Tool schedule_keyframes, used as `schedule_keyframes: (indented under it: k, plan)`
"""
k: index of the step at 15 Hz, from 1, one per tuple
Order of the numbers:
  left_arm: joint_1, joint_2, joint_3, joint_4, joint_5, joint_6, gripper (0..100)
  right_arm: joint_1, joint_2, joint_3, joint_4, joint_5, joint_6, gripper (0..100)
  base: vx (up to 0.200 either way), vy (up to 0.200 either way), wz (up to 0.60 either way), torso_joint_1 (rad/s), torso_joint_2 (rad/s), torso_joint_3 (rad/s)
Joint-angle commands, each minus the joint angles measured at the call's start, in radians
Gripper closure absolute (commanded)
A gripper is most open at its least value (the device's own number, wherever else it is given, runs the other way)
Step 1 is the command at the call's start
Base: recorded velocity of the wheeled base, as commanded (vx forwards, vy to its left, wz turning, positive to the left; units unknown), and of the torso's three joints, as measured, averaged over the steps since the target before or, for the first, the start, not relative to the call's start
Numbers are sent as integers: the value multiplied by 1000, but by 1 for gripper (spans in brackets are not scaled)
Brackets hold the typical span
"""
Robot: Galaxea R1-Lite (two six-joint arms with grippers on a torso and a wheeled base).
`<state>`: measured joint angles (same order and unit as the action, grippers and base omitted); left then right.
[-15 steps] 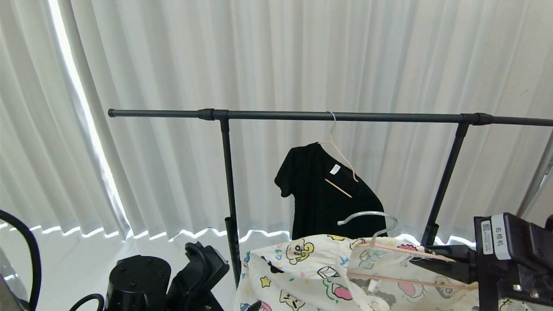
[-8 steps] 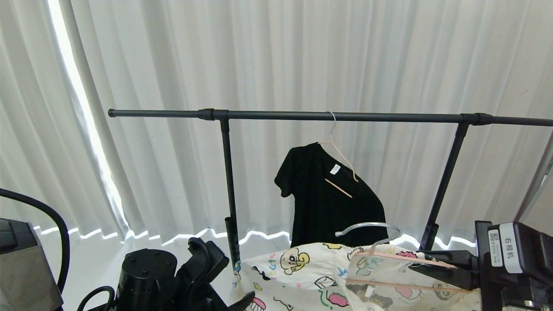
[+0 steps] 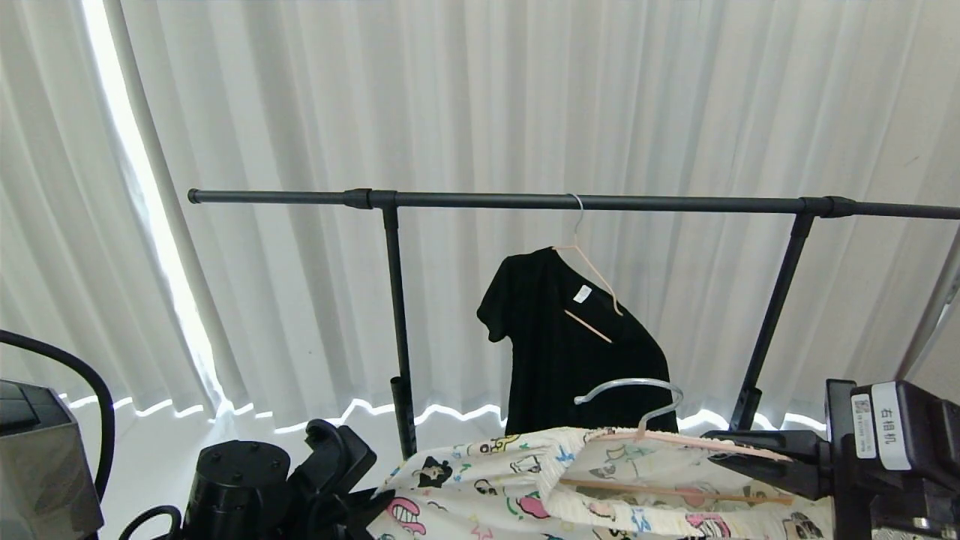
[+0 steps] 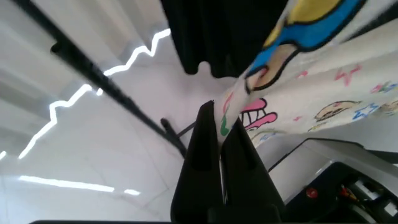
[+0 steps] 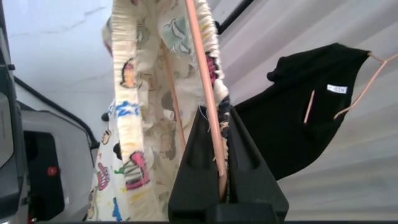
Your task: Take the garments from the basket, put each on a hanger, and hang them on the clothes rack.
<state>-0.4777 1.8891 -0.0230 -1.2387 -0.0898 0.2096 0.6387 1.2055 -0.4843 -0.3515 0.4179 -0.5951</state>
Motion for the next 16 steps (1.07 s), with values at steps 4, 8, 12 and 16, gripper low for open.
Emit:
schedule_keyframes:
  k: [4,8,12,16]
  plan:
    - [30,15,20,1,68,1,100,-2,2,-4,-30,-1,23,100,0,0,0,0,0,0]
    - [14,11,20,-15,71,2,100,-2,2,-2,-57,-34,61,100,0,0,0,0,0,0]
    - [7,11,20,-81,76,2,0,-2,3,-2,-57,-34,63,100,0,0,0,0,0,0]
    - [-50,13,20,-219,67,-1,0,-24,-1,35,-57,-47,72,100,0,0,0,0,0,0]
